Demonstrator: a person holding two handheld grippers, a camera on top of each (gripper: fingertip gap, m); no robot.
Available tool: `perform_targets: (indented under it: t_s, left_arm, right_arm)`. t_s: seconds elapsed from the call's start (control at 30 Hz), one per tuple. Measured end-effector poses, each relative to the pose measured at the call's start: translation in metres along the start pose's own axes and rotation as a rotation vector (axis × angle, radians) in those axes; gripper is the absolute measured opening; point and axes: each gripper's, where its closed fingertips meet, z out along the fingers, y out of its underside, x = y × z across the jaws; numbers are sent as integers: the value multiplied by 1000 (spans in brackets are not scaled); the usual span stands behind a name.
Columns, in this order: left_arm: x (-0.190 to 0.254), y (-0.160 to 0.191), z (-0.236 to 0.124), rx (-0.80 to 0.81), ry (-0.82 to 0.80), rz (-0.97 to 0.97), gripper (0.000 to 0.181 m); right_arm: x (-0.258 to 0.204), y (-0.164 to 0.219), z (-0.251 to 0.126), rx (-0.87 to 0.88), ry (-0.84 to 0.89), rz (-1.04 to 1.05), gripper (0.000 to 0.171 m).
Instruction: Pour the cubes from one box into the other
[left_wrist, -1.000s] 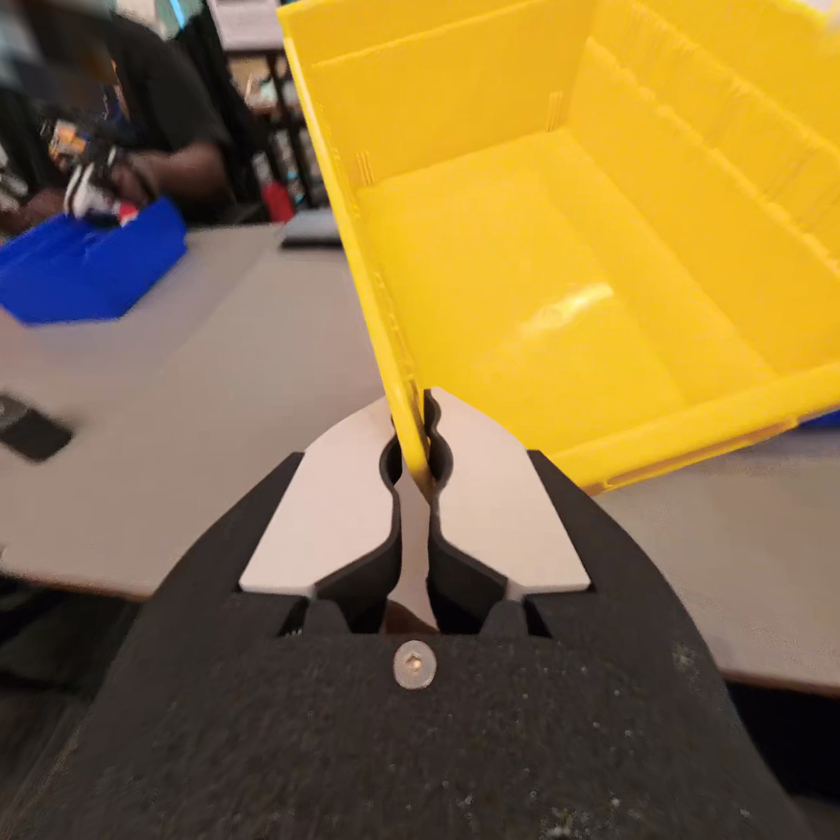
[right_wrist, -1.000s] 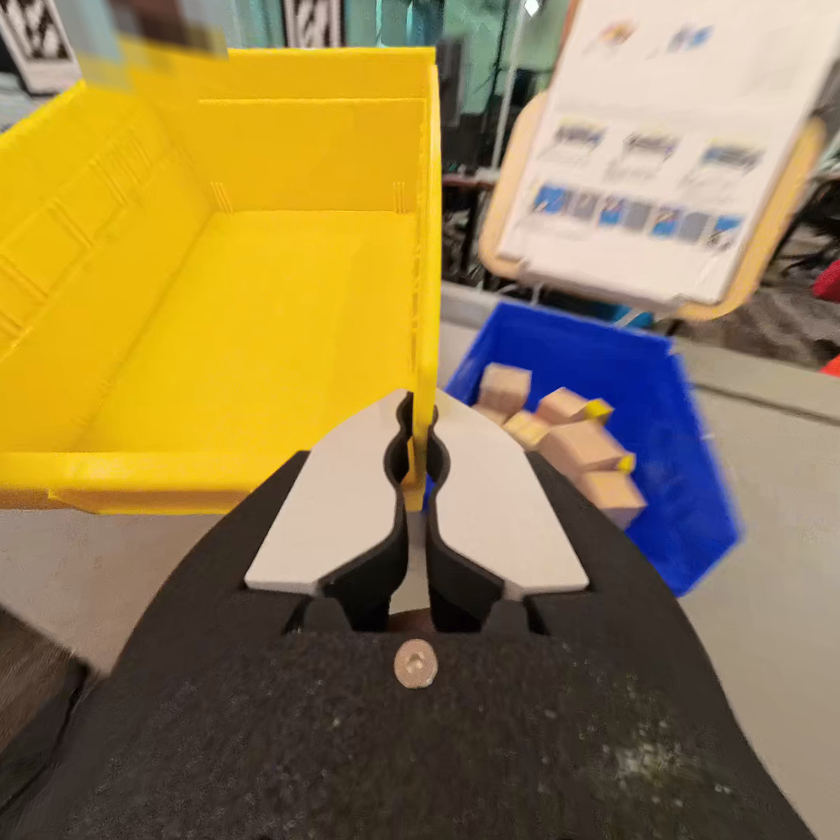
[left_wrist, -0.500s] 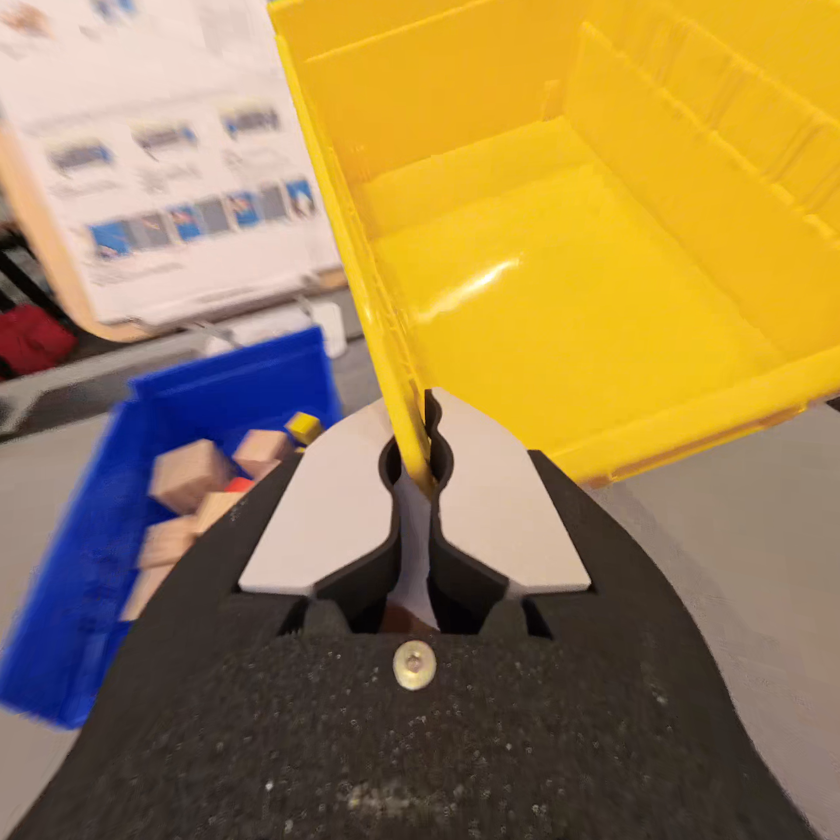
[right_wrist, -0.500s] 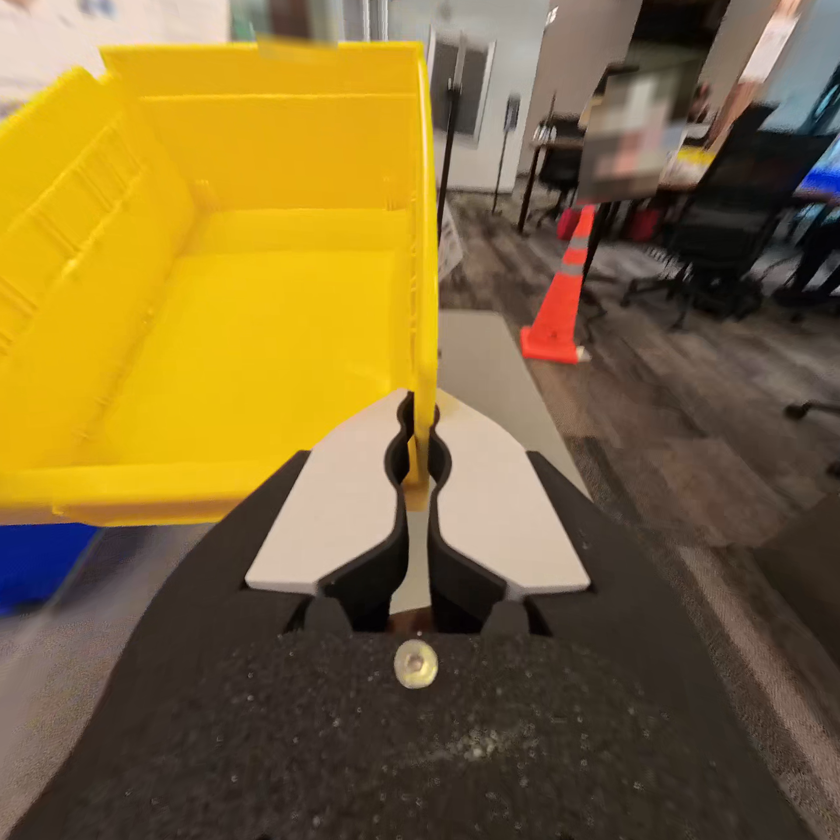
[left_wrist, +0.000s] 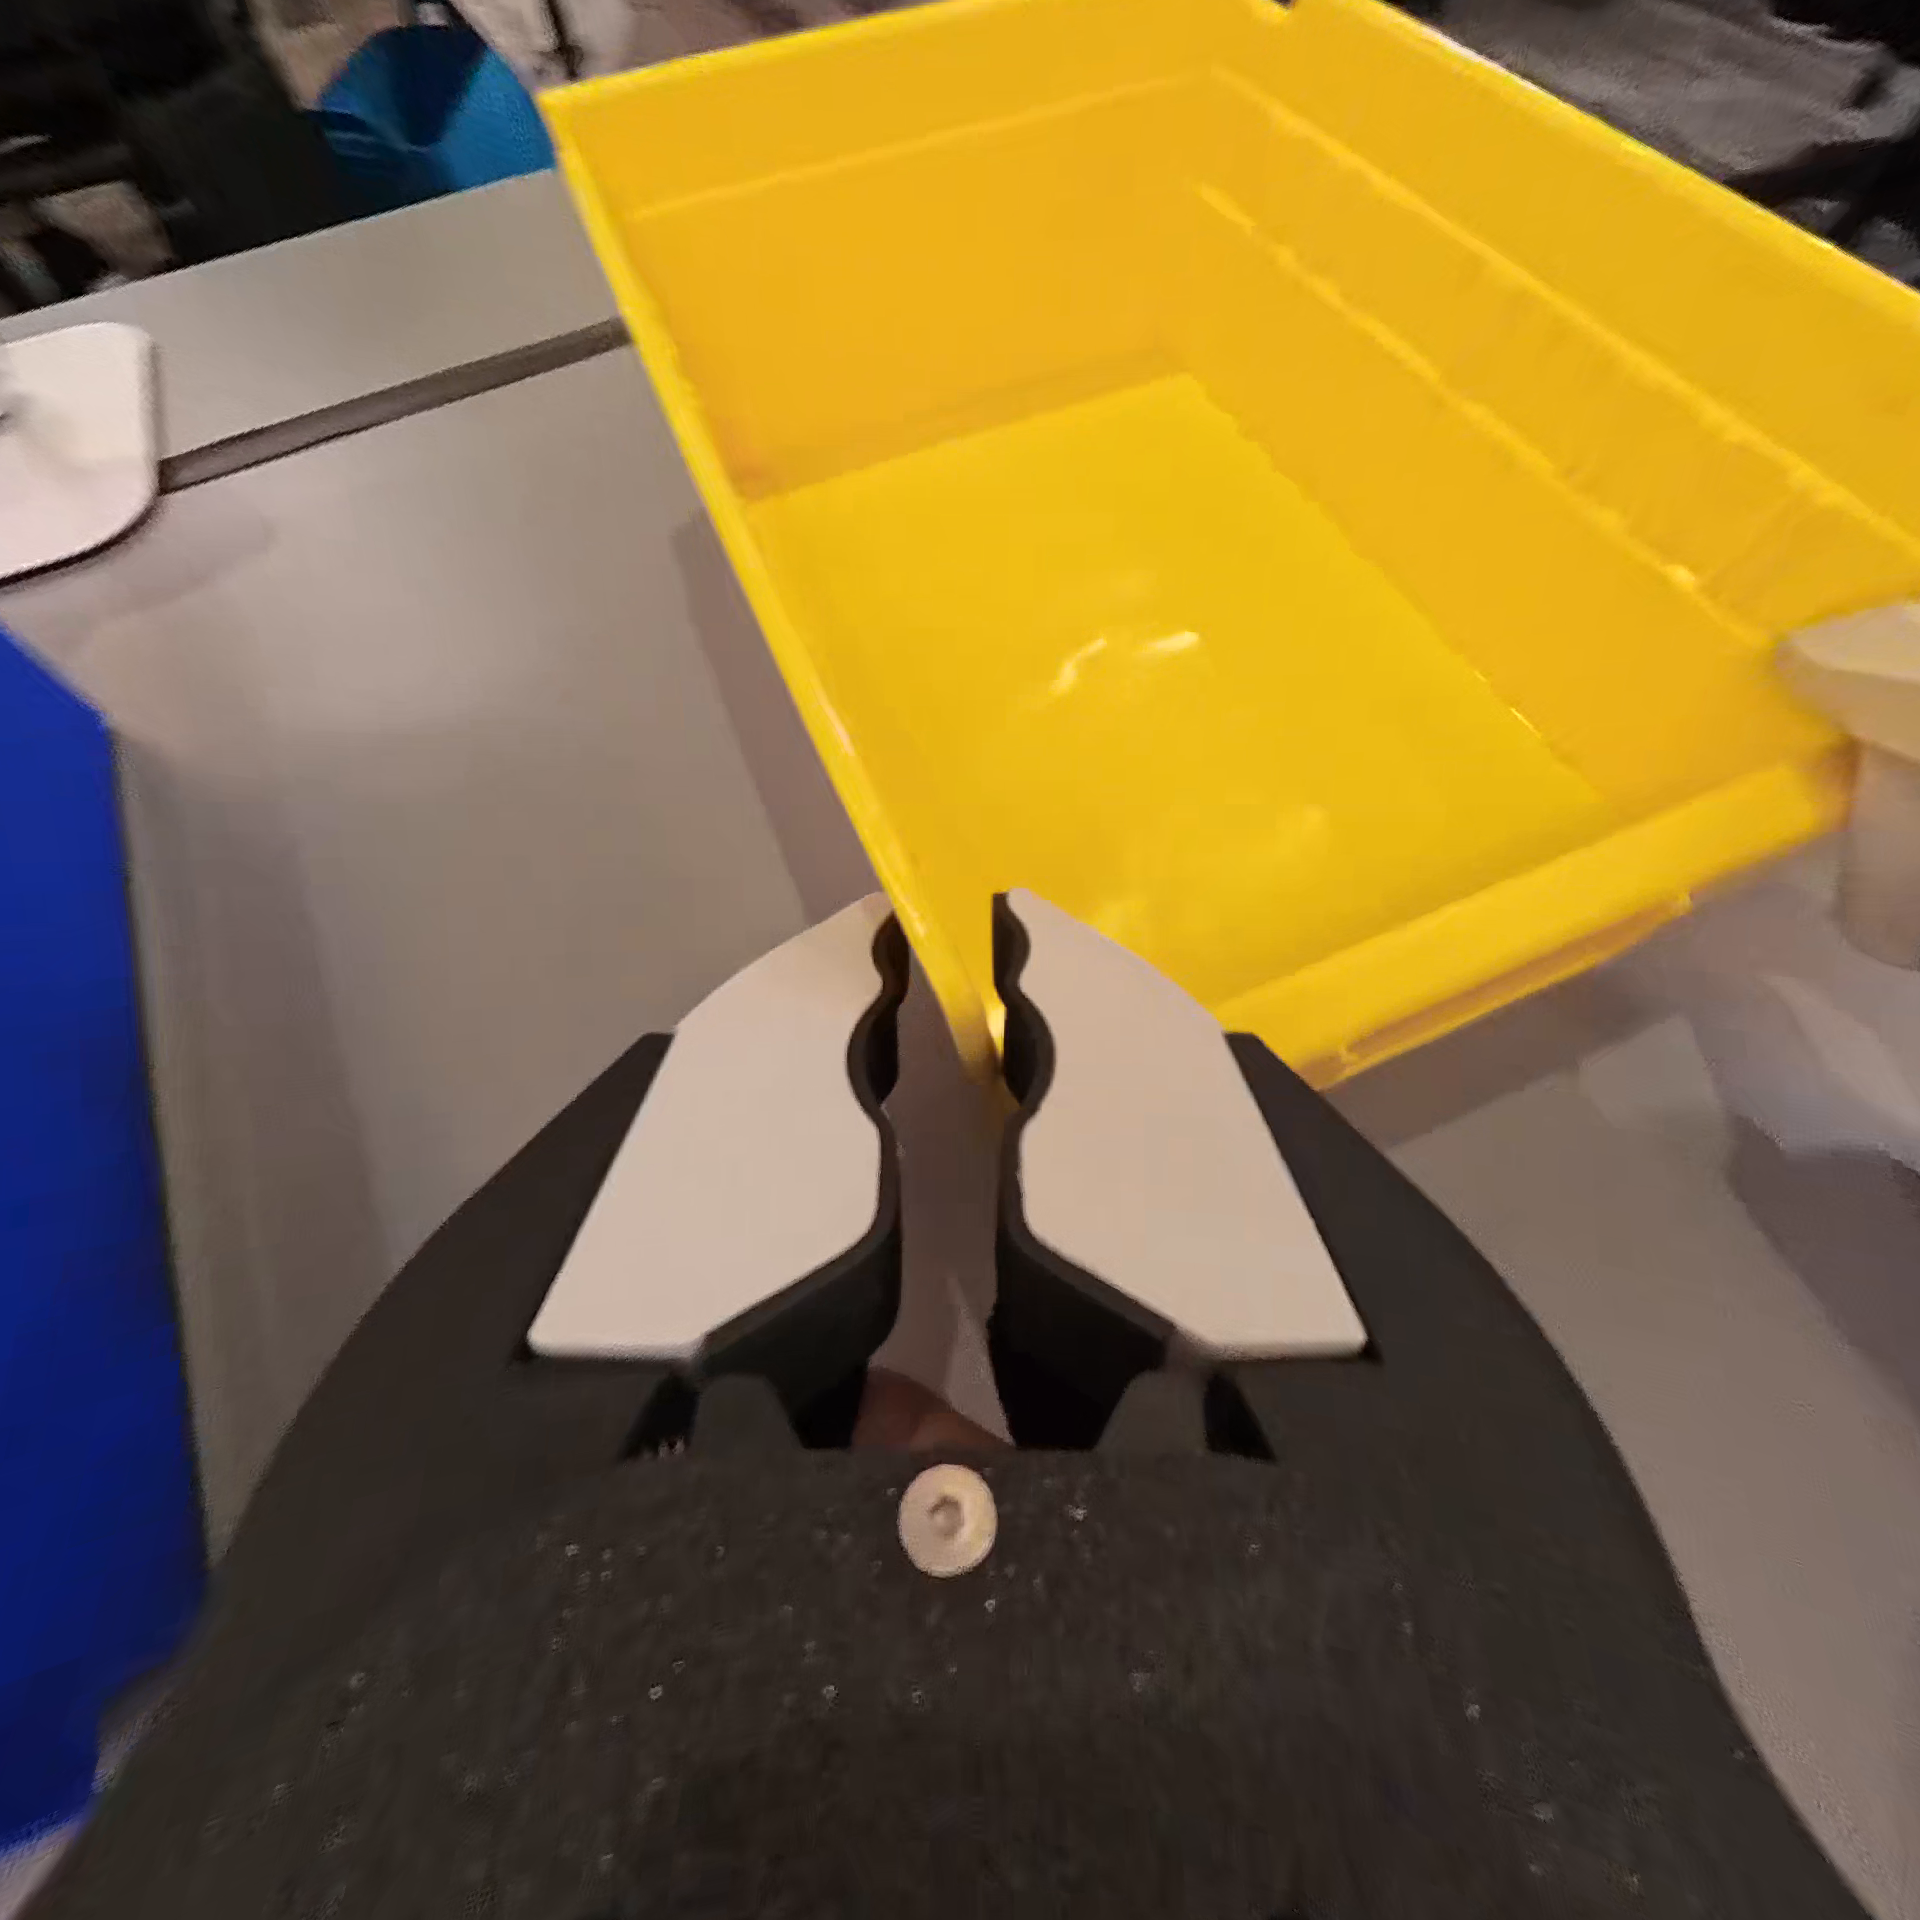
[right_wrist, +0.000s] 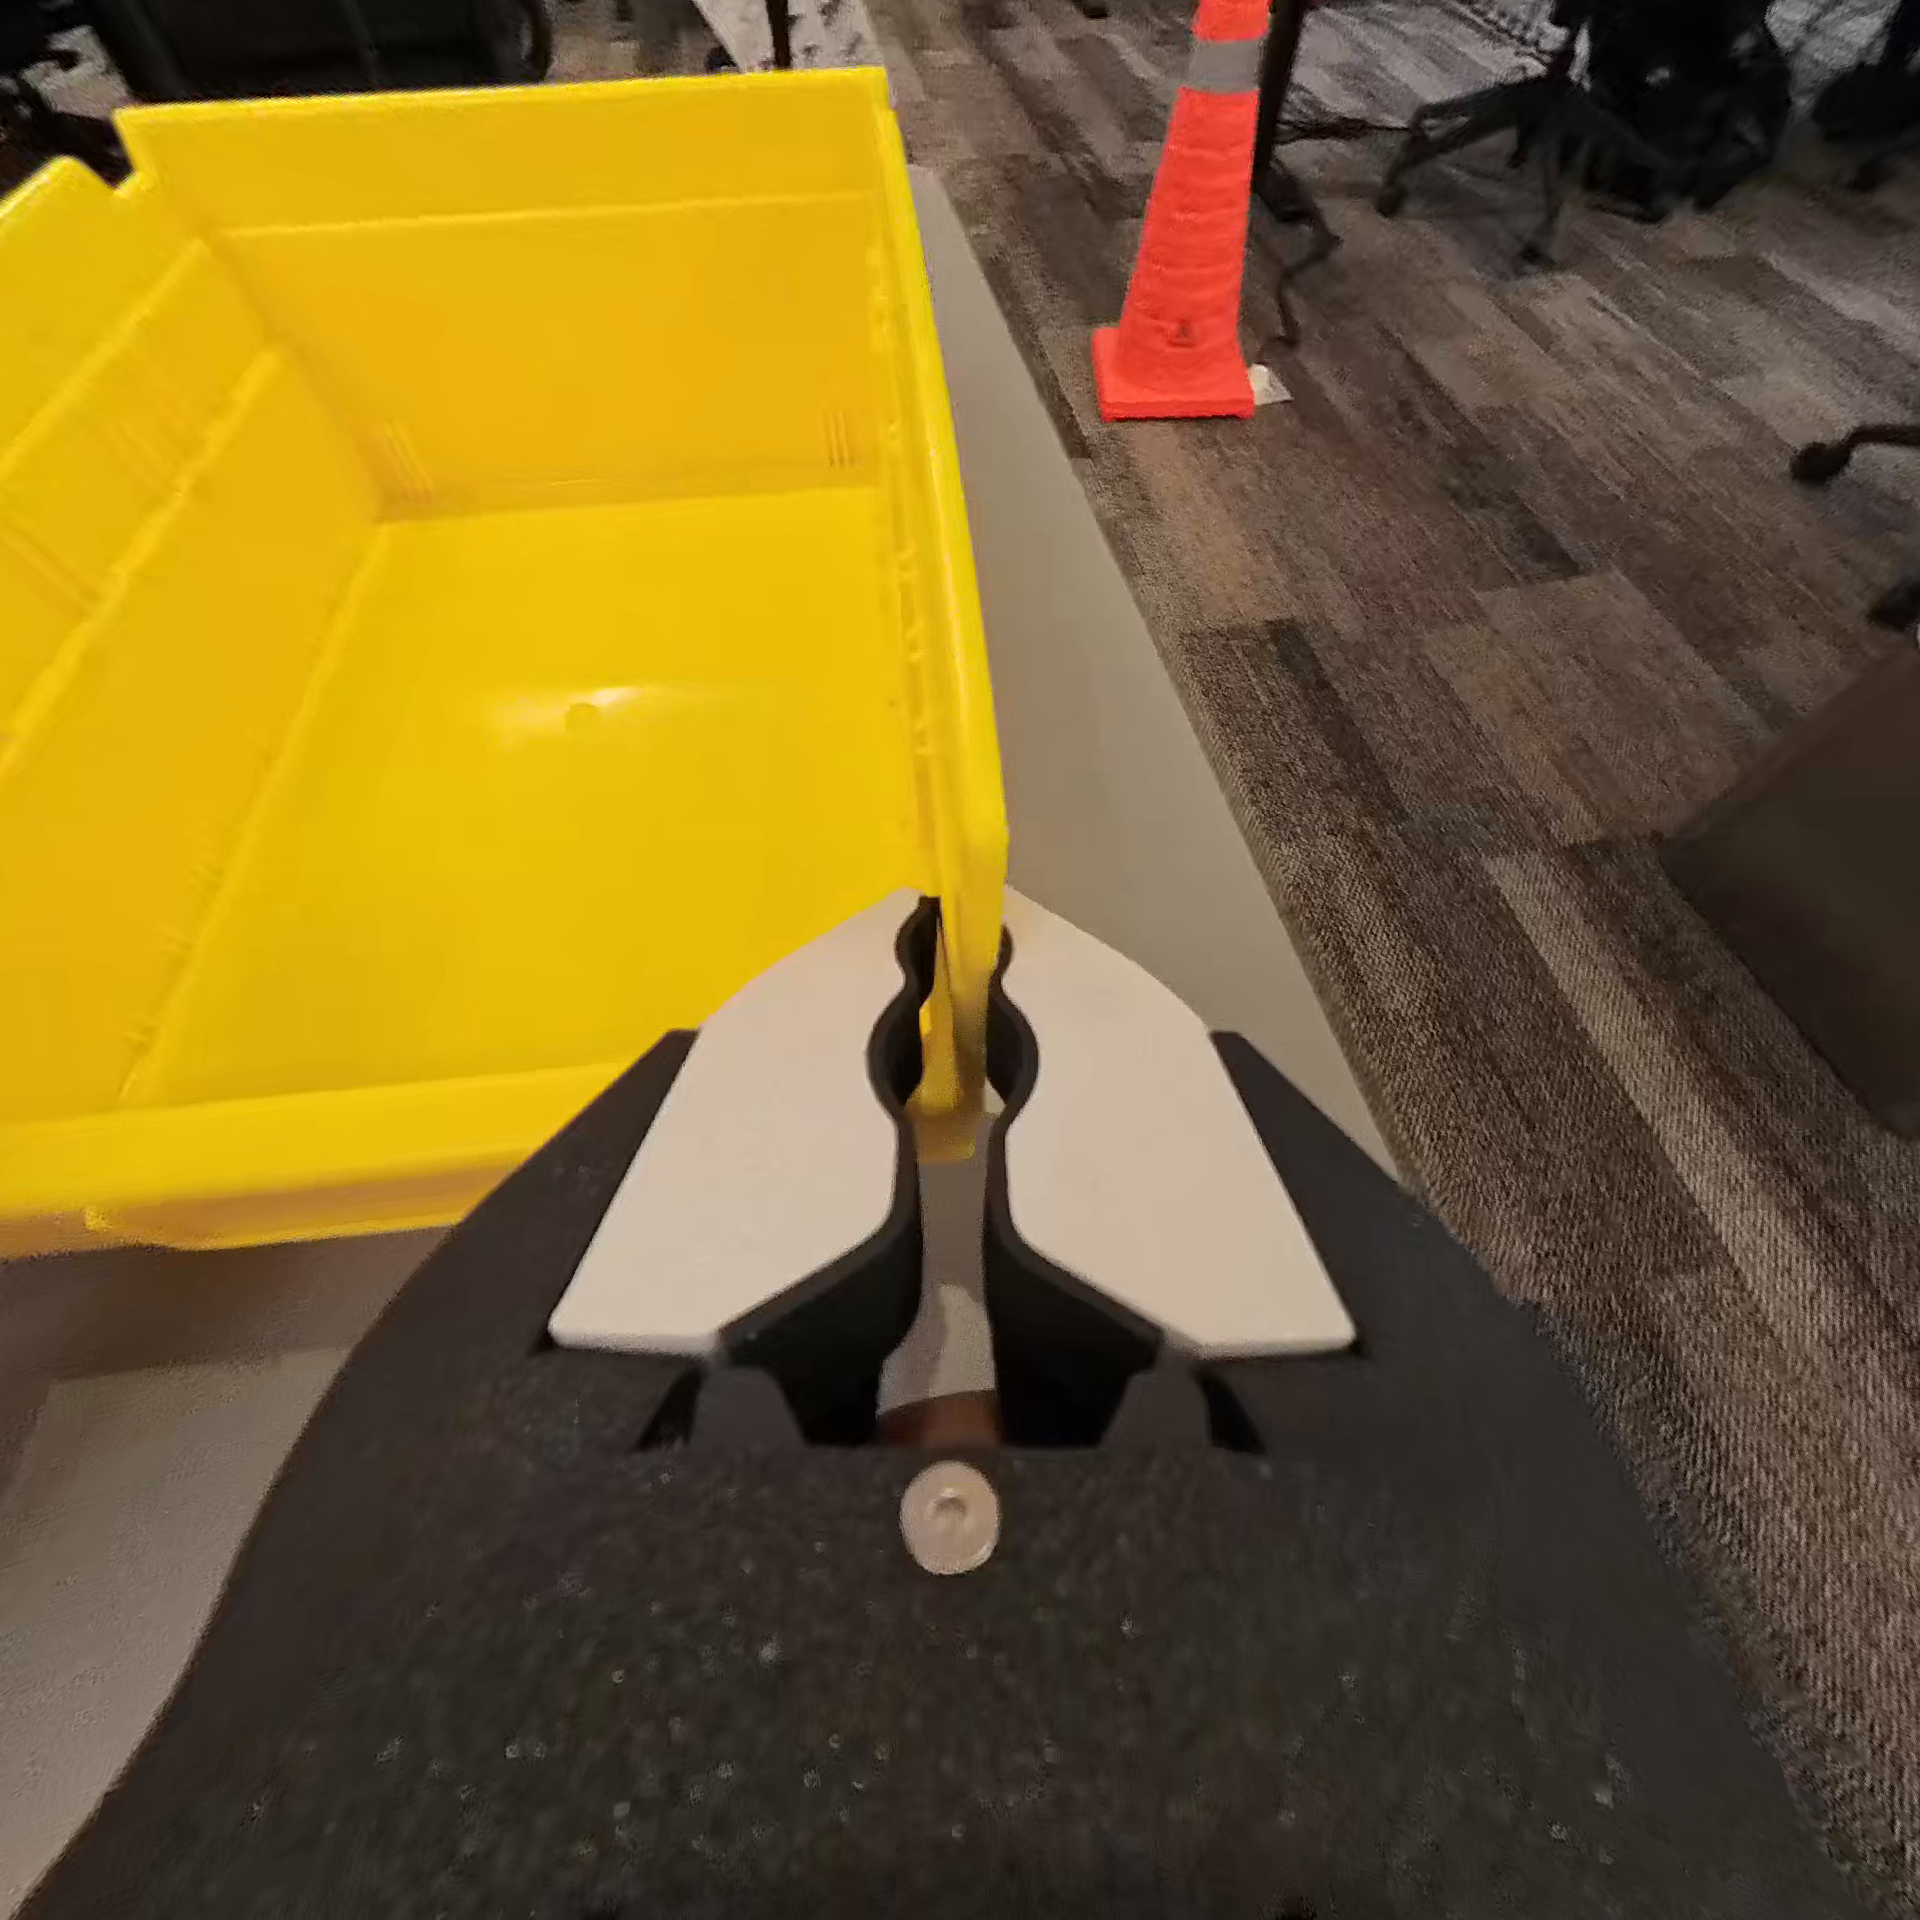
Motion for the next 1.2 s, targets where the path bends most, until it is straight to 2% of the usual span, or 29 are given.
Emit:
perform_targets:
  t_s: [0.1, 0.17, 0.23, 0.3, 0.37, 0.43, 0.5, 0.57, 0.63, 0.7, 0.8, 0.87, 0.93, 0.97, 1.0, 1.1, 1.2]
  left_arm:
    - [5, 5, -12, -61, 184, -1, 32]
    - [0, 2, -41, -47, 301, -37, 38]
    - [-29, -5, -80, 15, 321, -52, 38]
    - [-79, -2, -120, 59, 271, -43, 38]
    - [-144, 17, -151, 22, 157, -44, 40]
    - [-219, 39, -177, 11, -9, -73, 48]
    - [-285, 59, -197, 50, -185, -109, 48]
    - [-317, 81, -198, 55, -222, -168, 49]
    - [-318, 102, -178, -4, -158, -202, 52]
    - [-314, 113, -156, -70, -122, -207, 54]
    - [-315, 105, -145, -14, -112, -225, 25]
    - [-321, 106, -147, -33, -149, -230, 10]
    - [-323, 107, -149, -46, -163, -190, 10]
    - [-328, 108, -151, -56, -189, -180, 8]
    - [-335, 109, -154, -63, -210, -182, 6]
    - [-364, 112, -169, -54, -214, -236, 4]
    - [-415, 113, -199, -5, -254, -286, 3]
  right_arm:
    - [10, -6, -5, -3, 28, 45, 16]
    - [14, -14, -12, 12, 35, 60, 23]
    - [22, -26, -27, 47, 88, 54, 33]
    - [18, -47, -48, 124, 116, 55, 31]
    - [-8, -72, -71, 223, 62, 6, 31]
    - [-52, -89, -87, 271, -24, -36, 31]
    - [-119, -94, -98, 253, -195, 4, 31]
    - [-208, -85, -110, 206, -428, 35, 33]
    - [-296, -57, -115, 133, -608, 3, 35]
    - [-354, -15, -102, 26, -619, -69, 47]
    - [-380, 21, -65, -31, -440, -199, 52]
    - [-378, 29, -41, -61, -337, -184, 40]
    - [-385, 26, -34, -73, -364, -83, 30]
    - [-382, 23, -33, -88, -324, -33, 11]
    - [-384, 18, -36, -72, -301, -35, 3]
    - [-417, 5, -52, 33, -243, -105, 2]
    - [-472, -3, -72, 112, -288, -84, 4]
